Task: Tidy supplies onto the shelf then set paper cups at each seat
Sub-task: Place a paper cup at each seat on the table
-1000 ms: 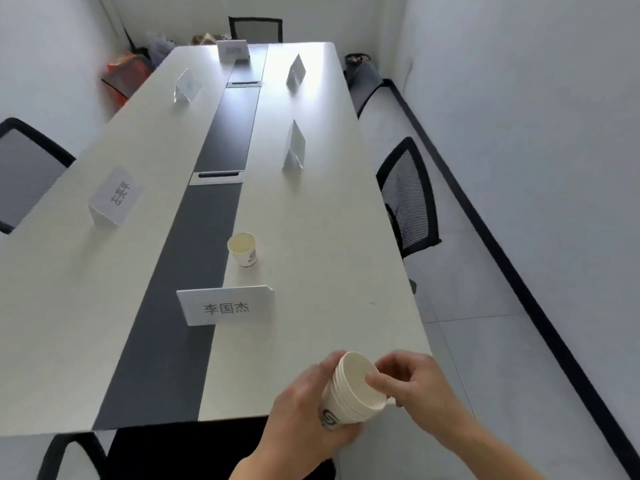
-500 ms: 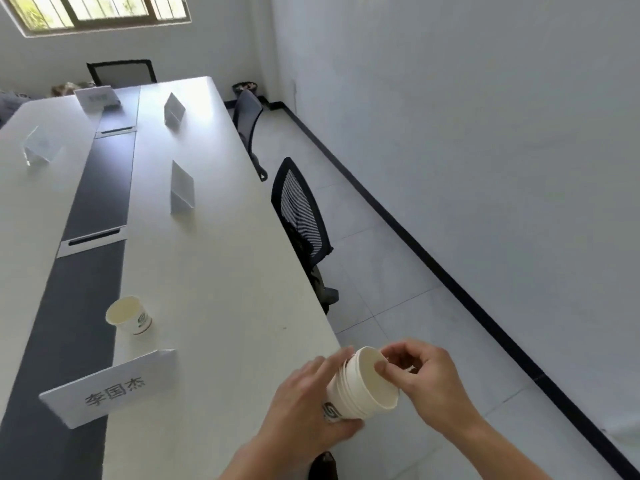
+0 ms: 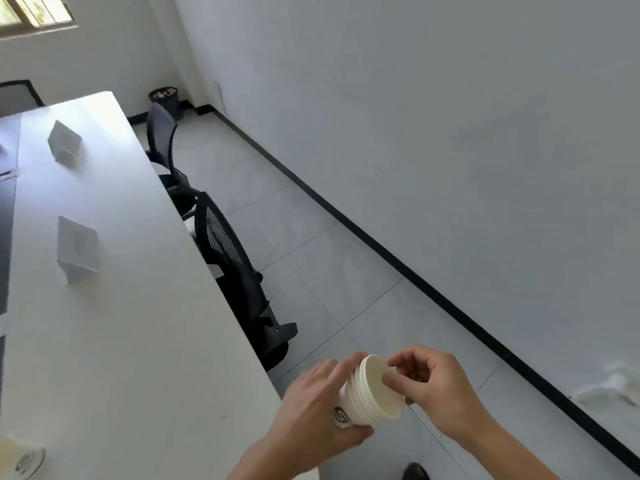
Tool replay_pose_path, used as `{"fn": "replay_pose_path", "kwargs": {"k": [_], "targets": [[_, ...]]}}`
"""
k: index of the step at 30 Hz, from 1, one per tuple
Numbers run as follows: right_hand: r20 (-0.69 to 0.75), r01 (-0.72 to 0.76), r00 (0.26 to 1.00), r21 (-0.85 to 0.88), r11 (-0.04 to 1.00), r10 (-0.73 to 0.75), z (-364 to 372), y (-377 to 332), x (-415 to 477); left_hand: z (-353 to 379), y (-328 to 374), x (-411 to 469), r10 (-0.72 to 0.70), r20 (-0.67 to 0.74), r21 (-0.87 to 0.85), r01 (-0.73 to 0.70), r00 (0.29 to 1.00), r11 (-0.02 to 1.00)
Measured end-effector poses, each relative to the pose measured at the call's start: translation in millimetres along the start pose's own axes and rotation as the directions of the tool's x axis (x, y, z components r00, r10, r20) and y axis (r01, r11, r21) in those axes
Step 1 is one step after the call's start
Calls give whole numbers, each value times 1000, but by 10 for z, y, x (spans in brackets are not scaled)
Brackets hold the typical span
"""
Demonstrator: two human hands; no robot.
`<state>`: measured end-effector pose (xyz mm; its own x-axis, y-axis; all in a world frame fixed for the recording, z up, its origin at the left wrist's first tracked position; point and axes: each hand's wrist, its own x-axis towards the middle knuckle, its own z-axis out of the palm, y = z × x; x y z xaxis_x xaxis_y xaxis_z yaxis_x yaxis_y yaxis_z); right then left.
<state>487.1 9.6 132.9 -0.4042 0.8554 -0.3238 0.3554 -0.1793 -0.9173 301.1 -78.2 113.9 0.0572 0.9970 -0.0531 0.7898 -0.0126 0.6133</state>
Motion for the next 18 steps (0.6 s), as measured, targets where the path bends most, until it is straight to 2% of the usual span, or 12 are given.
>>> {"fn": "replay_pose_path", "kwargs": {"k": [5, 10, 14, 18], "targets": [[10, -83, 996, -45, 996, 84, -533, 136, 661, 206, 98, 834, -19, 67, 51, 16, 998, 999], [127, -112, 985, -40, 993, 117, -1331, 47, 1413, 385, 356, 1759, -92, 71, -9, 93, 993, 996], [225, -110, 968, -35, 993, 115, -1874, -161, 1957, 355, 532, 2345, -123, 9, -42, 123, 992, 991], [355, -163, 928, 111, 980, 114, -2050, -414, 2430, 229, 456, 2661, -236, -93, -129, 223, 967, 966]]}}
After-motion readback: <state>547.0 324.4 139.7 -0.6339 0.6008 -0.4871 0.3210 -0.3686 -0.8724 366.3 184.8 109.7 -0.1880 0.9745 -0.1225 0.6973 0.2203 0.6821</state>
